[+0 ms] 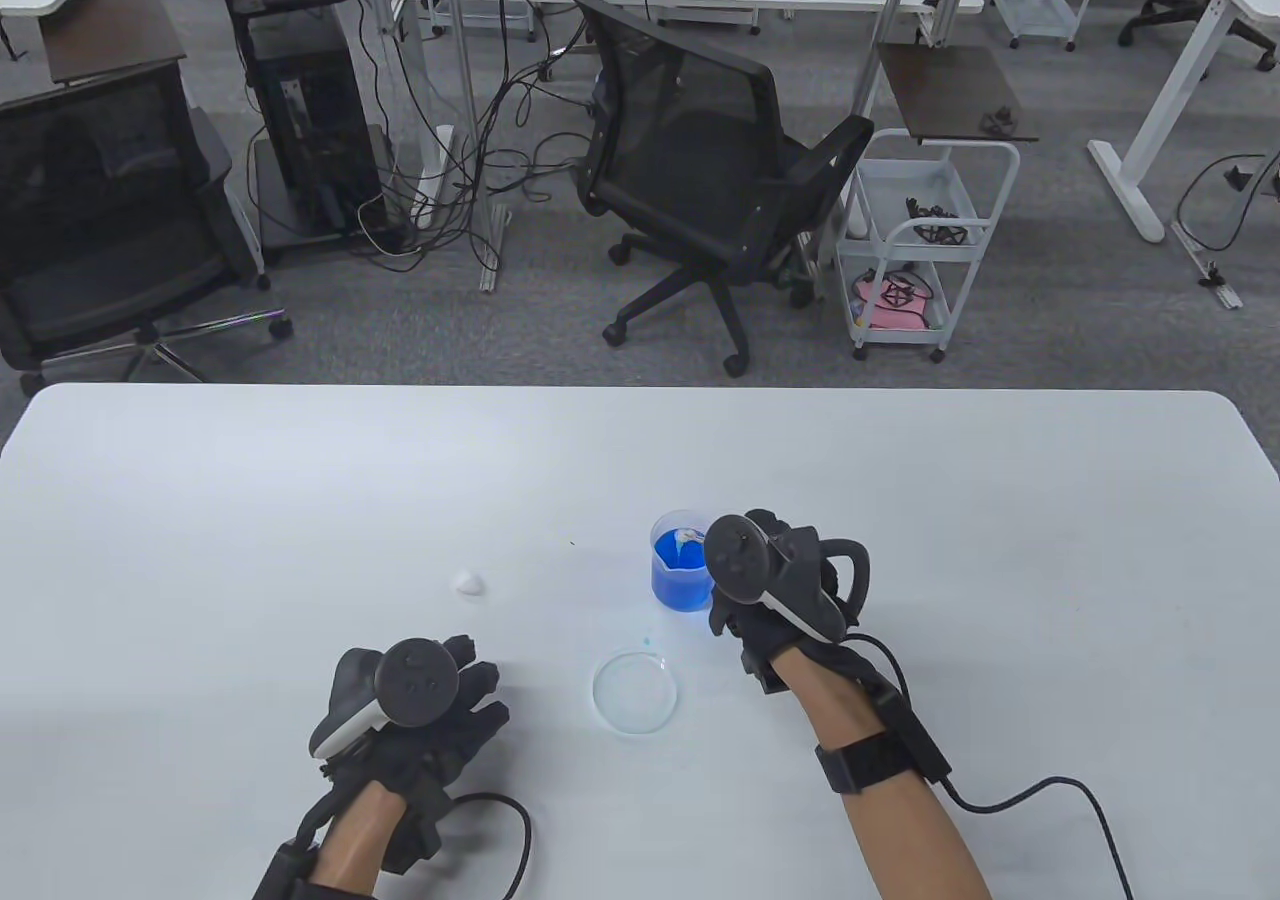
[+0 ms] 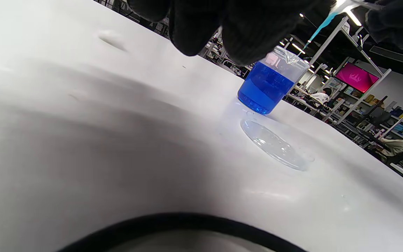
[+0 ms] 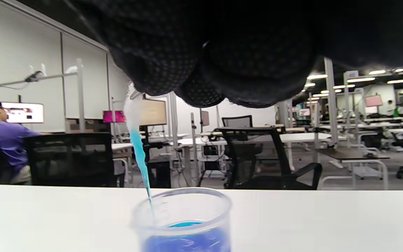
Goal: Dip tweezers-held cotton tuft into dye solution and dot onto culture dish
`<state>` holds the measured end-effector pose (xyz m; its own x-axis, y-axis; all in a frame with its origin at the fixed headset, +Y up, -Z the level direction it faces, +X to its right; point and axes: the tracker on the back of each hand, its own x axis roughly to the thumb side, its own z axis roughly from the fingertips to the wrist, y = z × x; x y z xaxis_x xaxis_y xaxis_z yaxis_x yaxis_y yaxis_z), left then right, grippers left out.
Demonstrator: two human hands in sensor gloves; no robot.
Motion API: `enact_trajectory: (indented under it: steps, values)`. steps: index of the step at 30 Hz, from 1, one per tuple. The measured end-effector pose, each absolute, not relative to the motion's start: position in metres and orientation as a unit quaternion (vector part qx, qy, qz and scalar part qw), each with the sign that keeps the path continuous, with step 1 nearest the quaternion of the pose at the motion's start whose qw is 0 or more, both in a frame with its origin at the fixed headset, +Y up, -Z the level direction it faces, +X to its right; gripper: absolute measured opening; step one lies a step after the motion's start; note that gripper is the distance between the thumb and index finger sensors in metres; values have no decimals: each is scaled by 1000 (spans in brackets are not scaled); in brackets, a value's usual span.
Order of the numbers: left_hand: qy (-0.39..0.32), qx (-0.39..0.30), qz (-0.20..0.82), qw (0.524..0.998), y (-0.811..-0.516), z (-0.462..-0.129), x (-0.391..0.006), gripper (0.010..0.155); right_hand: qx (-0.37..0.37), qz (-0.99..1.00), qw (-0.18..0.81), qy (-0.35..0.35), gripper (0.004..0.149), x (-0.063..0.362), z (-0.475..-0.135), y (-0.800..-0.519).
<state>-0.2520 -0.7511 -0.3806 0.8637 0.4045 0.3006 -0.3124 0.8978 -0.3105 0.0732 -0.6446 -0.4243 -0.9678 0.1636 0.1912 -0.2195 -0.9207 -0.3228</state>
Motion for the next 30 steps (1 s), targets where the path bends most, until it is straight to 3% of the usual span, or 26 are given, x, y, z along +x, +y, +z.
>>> enact_trajectory:
  steps: [4, 6, 12, 22, 30]
  values:
    - [-184, -129, 186, 956, -751, -381, -250, 55, 107, 978, 102, -150, 40, 64, -397, -673]
    - [-187, -130, 186, 956, -752, -381, -249, 55, 120, 981, 96, -121, 41, 55, -387, -704]
    - [-208, -142, 190, 949, -764, -385, -232, 58, 134, 987, 54, -65, 40, 41, -389, -764]
    - [-230, -174, 160, 944, -784, -417, -168, 69, 138, 988, 31, -69, 40, 38, -390, -774]
    - [-223, -222, 157, 936, -800, -421, -156, 67, 113, 978, 91, -148, 40, 46, -393, -743]
